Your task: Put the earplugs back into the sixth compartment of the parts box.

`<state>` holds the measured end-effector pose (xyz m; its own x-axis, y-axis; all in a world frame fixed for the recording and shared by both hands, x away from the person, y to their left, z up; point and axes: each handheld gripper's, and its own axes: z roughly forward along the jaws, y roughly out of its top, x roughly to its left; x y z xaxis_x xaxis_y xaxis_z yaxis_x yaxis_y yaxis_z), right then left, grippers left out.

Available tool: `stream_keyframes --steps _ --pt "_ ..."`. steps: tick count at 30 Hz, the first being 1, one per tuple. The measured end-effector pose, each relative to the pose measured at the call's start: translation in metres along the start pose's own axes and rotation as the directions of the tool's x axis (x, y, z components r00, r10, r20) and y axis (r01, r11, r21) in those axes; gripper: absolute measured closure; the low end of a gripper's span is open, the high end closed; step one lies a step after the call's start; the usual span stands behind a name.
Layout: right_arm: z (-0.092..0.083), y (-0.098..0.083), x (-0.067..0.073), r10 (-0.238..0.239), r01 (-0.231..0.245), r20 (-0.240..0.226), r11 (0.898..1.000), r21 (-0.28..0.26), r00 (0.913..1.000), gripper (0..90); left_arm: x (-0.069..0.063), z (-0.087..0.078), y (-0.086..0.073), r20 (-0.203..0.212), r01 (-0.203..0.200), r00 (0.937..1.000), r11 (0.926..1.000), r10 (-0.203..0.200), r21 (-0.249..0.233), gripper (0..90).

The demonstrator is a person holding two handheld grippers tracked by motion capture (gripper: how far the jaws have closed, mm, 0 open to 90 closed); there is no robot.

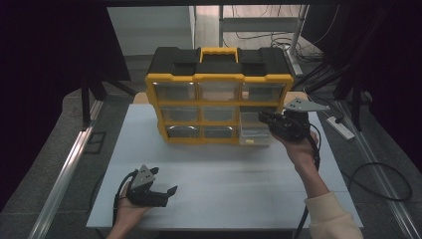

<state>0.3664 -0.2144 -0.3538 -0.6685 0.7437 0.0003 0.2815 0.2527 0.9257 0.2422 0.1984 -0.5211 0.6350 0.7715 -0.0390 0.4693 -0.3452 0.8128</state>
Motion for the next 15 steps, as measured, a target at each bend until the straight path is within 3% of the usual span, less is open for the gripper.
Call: stream_keyframes --steps 3,4,5,6,7,8,10,15 --pt "0.003 -0.001 -0.001 -0.010 0.010 0.016 1.000 0.018 0.9998 78.4 0.000 0.000 0.000 -0.001 0.001 1.0000 1.0000 -0.001 0.002 5.9" --pt "0.004 -0.001 -0.001 -0.012 0.011 0.023 1.000 0.020 0.9997 74.1 0.000 0.000 0.000 -0.001 0.001 1.0000 1.0000 -0.001 0.002 5.9" --pt "0.005 -0.001 -0.001 -0.014 0.014 0.030 1.000 0.022 0.9994 66.6 0.000 0.000 -0.001 -0.001 0.001 1.0000 1.0000 -0.001 0.003 5.9" --pt "0.004 -0.001 0.001 -0.022 0.021 0.053 1.000 0.015 0.9983 48.1 0.000 0.000 -0.001 -0.002 0.001 1.0000 1.0000 -0.001 0.003 5.9" --pt "0.004 -0.001 0.002 -0.019 0.018 0.060 1.000 0.013 0.9980 38.1 0.000 0.000 -0.001 -0.002 0.003 1.0000 1.0000 -0.003 0.004 5.9" --pt "0.002 -0.001 0.004 -0.003 0.003 0.040 1.000 0.007 0.9992 31.2 0.001 0.000 -0.001 -0.003 0.001 1.0000 1.0000 -0.001 0.004 5.9" --pt "-0.003 -0.002 0.009 -0.010 0.010 0.028 1.000 -0.012 0.9996 26.2 0.001 0.001 -0.001 -0.003 0.002 1.0000 1.0000 -0.002 0.004 5.9" --pt "-0.020 -0.009 0.020 -0.030 0.026 -0.051 0.997 -0.077 0.9982 25.5 0.000 0.000 -0.001 -0.002 0.000 1.0000 1.0000 0.000 0.003 6.0"
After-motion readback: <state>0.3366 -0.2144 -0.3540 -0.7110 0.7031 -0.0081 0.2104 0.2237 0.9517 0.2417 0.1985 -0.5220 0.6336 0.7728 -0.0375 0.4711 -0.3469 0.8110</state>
